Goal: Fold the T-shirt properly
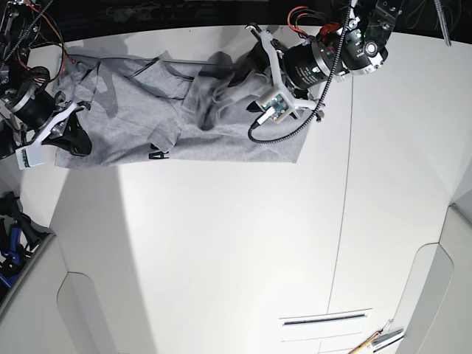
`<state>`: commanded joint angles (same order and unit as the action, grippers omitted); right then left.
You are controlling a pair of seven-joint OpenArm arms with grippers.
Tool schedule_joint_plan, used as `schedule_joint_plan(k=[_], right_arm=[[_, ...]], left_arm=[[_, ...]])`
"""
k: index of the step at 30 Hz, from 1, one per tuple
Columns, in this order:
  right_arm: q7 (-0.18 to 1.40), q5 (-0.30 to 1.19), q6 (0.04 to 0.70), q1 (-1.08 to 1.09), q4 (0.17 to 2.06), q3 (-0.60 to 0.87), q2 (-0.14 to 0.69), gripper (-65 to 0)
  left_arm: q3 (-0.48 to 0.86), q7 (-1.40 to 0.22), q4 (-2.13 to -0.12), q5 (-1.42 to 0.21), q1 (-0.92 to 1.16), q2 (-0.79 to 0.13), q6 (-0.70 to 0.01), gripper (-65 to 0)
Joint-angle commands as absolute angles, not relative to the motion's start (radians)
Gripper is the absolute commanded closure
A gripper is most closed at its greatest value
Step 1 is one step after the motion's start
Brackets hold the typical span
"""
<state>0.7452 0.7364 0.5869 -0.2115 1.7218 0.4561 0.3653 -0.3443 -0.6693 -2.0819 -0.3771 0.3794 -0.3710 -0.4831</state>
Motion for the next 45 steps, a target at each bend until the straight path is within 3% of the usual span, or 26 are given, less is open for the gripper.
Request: schedule_joint_plan(k=[10,17,22,28,32,40,45], right_arm=[[0.746,0.736,0.587,-0.211,1.722,0.456,0.365,0.0],[0.746,0.736,0.587,-0.211,1.722,0.456,0.365,0.0],[0.745,0.736,0.577,-0.211,1.722,0.473,0.365,-20.2],[0.746,0.738,0.546,-0.211,1.722,0.634,0.366,-39.6],[0.76,0.752,0.537,-0.211,1.702,0.702,0.395,-40.0],[0.76,0.773,0.539,-0.211,1.521,0.703,0.448,-40.0],[0.837,0.879,0.6,-0.211,1.384,0.691,0.448,-40.0]], left_arm=[[-0.344,-0.704,-2.066,-0.407,0.38,-0.264,-0.494,-36.1],[-0.344,-0.707,-2.067,-0.408,0.38,-0.263,-0.495,-36.1],[-0.344,-0.715,-2.074,-0.408,0.38,-0.263,-0.495,-36.1],[-0.344,-0.749,-2.181,-0.458,0.38,-0.263,-0.506,-36.1],[-0.344,-0.753,-2.2,-0.499,0.381,-0.263,-0.506,-36.1],[-0.344,-0.754,-2.2,-0.454,0.38,-0.263,-0.505,-36.1],[-0.344,-0.76,-2.2,-0.395,0.38,-0.263,-0.498,-36.1]])
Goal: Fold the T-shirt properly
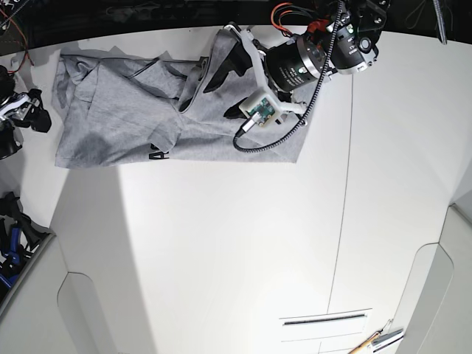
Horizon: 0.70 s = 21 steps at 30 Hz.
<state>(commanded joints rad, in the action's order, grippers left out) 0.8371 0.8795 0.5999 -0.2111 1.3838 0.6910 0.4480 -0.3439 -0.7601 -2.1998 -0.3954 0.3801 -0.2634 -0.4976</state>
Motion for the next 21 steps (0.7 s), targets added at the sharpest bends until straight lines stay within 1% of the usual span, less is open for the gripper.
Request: schedule_joint_plan(k=[3,4,7,13,16,17,18,19,21], right_arm=[[0.858,0.898,0.603,-0.211,1.356,0.668,0.448,-40.0],[0.858,0.899,0.604,-0.211,1.354,0.655,0.448,-40.0],[0.857,0.899,0.607,-0.211,1.354,0.585,0.448,-39.9],[0.839,0.922,0.606,-0.21,1.354,0.4,0.44,-39.9],[0.837,0.905,0.606,-0.207,1.354,0.384,0.412,-39.7],[0.838,0.896,0.606,-0.205,1.355,0.384,0.402,-38.4],[0.837,0.886,0.606,-0.203,1.356,0.384,0.396,-34.5],[0.838,0.871,0.606,-0.197,1.356,0.384,0.391,-28.3],[0.833,0.842,0.607,-0.186,1.356,0.384,0.384,-11.6]], left_arm=[[-0.344,-0.759,-2.199,-0.355,0.38,-0.263,-0.453,-36.1],[-0.344,-0.759,-2.197,-0.344,0.38,-0.263,-0.448,-36.1],[-0.342,-0.76,-2.193,-0.316,0.38,-0.264,-0.444,-36.1],[-0.297,-0.76,-2.193,-0.317,0.381,-0.263,-0.429,-36.1],[-0.279,-0.76,-2.193,-0.317,0.381,-0.263,-0.429,-36.1],[-0.275,-0.76,-2.193,-0.318,0.381,-0.263,-0.429,-36.1],[-0.272,-0.76,-2.193,-0.317,0.381,-0.263,-0.429,-36.1],[-0.266,-0.76,-2.193,-0.317,0.381,-0.263,-0.429,-36.1],[-0.252,-0.76,-2.193,-0.318,0.381,-0.263,-0.429,-36.1]])
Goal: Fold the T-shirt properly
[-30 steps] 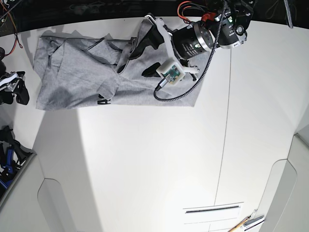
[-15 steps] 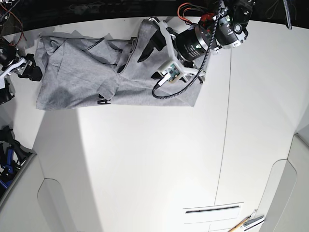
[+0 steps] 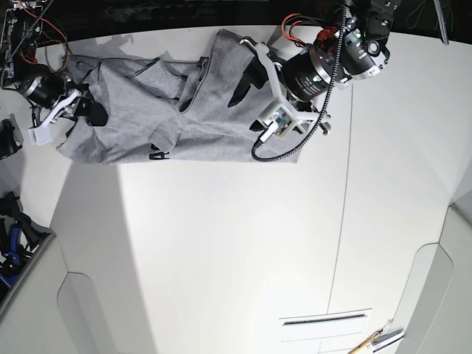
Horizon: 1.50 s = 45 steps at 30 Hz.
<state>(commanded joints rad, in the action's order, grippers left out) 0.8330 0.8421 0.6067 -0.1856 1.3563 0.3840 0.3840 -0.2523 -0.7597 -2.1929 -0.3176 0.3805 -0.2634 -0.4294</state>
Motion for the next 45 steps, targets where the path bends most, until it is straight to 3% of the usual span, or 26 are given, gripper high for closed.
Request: schedule_joint_plan(k=[1,2,7,14,20,26,29,33,38,45], right_arm=[[0.826,0.836,0.607,-0.18,1.356,0.384,0.384,-3.5],[0.823,0.824,0.607,-0.173,1.356,0.385,0.385,0.0],[0.819,0.786,0.606,-0.116,1.359,0.434,0.403,0.0],[0.828,0.787,0.598,-0.029,1.36,0.452,0.552,0.0],[1.022,0.936,0.599,0.115,1.403,0.452,0.606,0.0],[1.114,0.979,0.603,0.149,1.676,0.439,0.463,0.0],[1.115,0.933,0.601,0.127,1.78,0.353,0.396,0.0],[1.113,0.885,0.599,0.079,1.797,0.2,0.331,0.0],[1.029,0.683,0.599,0.055,1.785,0.064,0.231,0.0],[1.015,0.653,0.599,0.058,1.78,0.039,0.185,0.0]], left_arm=[[-0.242,-0.76,-2.193,-0.317,0.381,-0.263,-0.429,-36.1],[-0.228,-0.76,-2.193,-0.317,0.38,-0.263,-0.429,-36.1],[-0.11,-0.762,-2.193,-0.333,0.383,-0.264,-0.429,-36.1],[0.057,-0.802,-2.193,-0.4,0.406,-0.264,-0.43,-36.1],[0.084,-0.801,-2.189,-0.403,0.447,-0.263,-0.43,-36.1],[0.085,-0.762,-2.062,-0.403,0.446,-0.264,-0.43,-36.1],[0.085,-0.752,-2.029,-0.402,0.447,-0.263,-0.43,-36.1],[0.101,-0.753,-2.03,-0.403,0.446,-0.264,-0.429,-36.1],[0.173,-0.752,-2.03,-0.433,0.443,-0.263,-0.43,-36.1],[0.204,-0.797,-2.03,-0.467,0.444,-0.264,-0.43,-36.1]])
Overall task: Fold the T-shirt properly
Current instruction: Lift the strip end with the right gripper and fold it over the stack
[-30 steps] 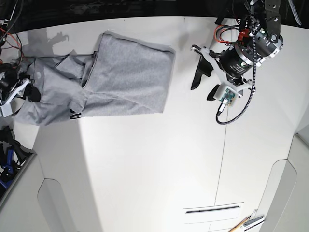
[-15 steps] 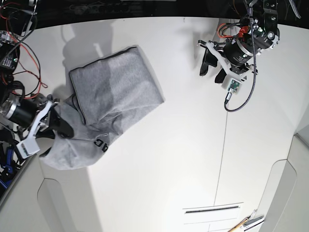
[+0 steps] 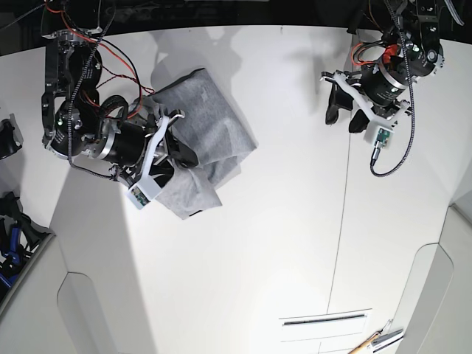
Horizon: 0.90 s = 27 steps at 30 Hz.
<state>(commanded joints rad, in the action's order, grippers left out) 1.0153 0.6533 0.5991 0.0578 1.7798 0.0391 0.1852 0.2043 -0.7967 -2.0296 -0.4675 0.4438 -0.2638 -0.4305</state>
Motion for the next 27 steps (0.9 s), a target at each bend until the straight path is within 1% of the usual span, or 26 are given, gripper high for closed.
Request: schedule_joint_plan(k=[4,8,11,13,19,20,27], right_arm=[[1.018,0.65,0.599,0.058,1.78,0.04,0.185,0.0],[1.017,0.667,0.599,0.058,1.781,0.04,0.185,0.0],[1.017,0.711,0.599,0.059,1.784,0.04,0.185,0.0],[1.017,0.739,0.599,0.061,1.785,0.04,0.185,0.0],[1.017,0.79,0.599,0.061,1.801,0.04,0.185,0.0],[1.017,0.795,0.599,0.06,1.801,0.04,0.185,0.0],[1.018,0.86,0.599,0.064,1.801,0.039,0.185,0.0]], left_arm=[[0.204,-0.805,-2.03,-0.469,0.444,-0.263,-0.43,-36.0],[0.204,-0.806,-2.03,-0.471,0.444,-0.263,-0.43,-31.2],[0.204,-0.815,-2.03,-0.47,0.444,-0.264,-0.43,-30.6],[0.204,-0.831,-2.03,-0.47,0.444,-0.264,-0.43,-25.0],[0.204,-0.854,-2.029,-0.471,0.453,-0.263,-0.431,-3.2],[0.204,-0.858,-2.029,-0.471,0.452,-0.263,-0.431,-1.0],[0.202,-0.858,-2.029,-0.472,0.453,-0.263,-0.431,-0.4]])
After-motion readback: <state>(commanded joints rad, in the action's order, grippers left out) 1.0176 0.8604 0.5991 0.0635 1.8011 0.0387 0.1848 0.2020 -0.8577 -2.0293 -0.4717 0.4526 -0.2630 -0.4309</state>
